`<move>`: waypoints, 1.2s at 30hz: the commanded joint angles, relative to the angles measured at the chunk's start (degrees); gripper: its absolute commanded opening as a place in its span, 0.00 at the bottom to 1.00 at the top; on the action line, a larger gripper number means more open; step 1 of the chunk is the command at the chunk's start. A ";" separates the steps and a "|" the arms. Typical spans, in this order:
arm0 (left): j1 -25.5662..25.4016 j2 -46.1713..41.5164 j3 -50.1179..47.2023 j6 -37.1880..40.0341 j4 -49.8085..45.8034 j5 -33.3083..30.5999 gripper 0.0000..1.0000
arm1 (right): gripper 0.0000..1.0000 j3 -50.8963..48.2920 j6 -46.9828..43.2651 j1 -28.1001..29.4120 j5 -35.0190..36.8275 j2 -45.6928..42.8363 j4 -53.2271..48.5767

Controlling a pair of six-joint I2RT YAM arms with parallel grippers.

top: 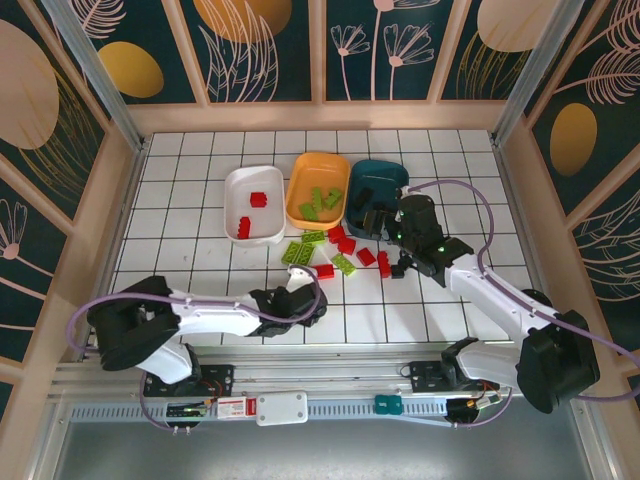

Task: Sort the legos into containers by color
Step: Pick up the lego from the middle-left of the table, then place the lego in the container.

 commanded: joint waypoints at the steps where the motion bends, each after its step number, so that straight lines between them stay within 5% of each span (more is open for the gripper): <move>1: 0.56 -5.56 3.64 1.69 -3.26 -0.48 0.61 | 0.69 -0.35 0.36 -0.05 1.42 -0.27 0.38; 7: 11.73 -5.43 12.47 8.67 1.75 3.58 0.61 | 0.69 -1.87 1.01 -0.09 1.19 -1.65 0.60; 16: 23.78 17.07 35.15 13.12 3.03 10.74 0.61 | 0.69 -5.60 2.03 0.39 0.23 -4.84 -0.38; 22: 26.60 28.29 48.23 13.30 -0.60 12.24 0.65 | 0.69 -9.68 2.30 0.99 -1.53 -7.69 -0.79; 27: 28.02 32.92 55.84 13.15 -3.37 13.30 0.82 | 0.70 -12.59 2.58 3.01 -2.10 -9.77 -1.08; 32: 28.03 30.61 57.17 12.29 -3.31 15.40 0.94 | 0.70 -13.26 2.37 5.66 -0.61 -10.47 -2.80; 36: 27.79 22.55 48.99 10.14 2.25 19.56 0.99 | 0.70 -13.95 4.03 6.69 2.39 -10.91 -4.46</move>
